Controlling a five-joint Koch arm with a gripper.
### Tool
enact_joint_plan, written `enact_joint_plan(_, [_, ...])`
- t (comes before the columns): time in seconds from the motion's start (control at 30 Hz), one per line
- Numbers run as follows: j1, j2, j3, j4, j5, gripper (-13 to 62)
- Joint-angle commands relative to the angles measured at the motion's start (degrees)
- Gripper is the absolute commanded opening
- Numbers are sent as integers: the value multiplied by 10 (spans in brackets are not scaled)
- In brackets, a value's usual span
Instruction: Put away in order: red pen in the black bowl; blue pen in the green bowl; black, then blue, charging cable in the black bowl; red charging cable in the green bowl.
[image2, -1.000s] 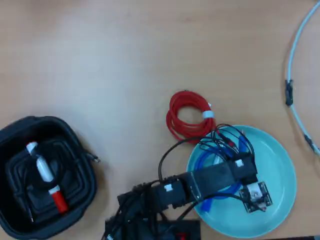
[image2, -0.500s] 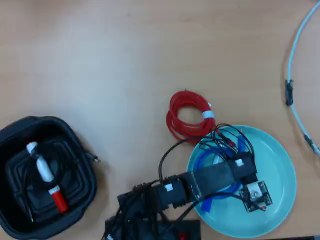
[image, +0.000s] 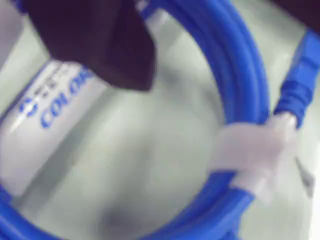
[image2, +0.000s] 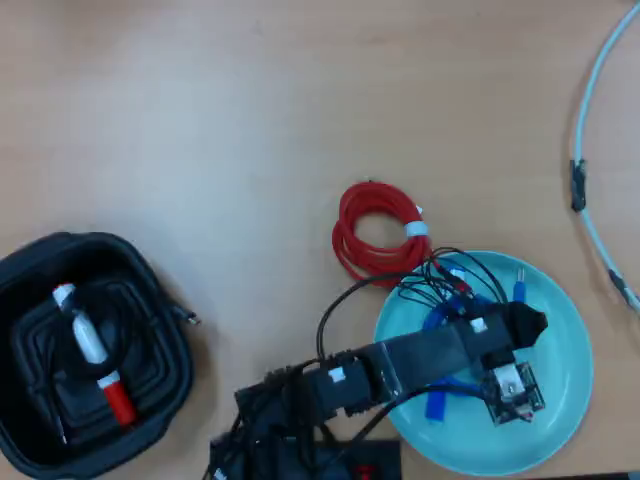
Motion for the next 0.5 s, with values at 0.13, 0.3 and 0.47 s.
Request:
enact_joint_plan(0.13, [-40,146,-66,25,-4,552])
enact_joint_plan(0.3, [-116,222,-65,27,-47,554])
enact_joint_plan(0.47, [-246,229,-54,73,-47,552])
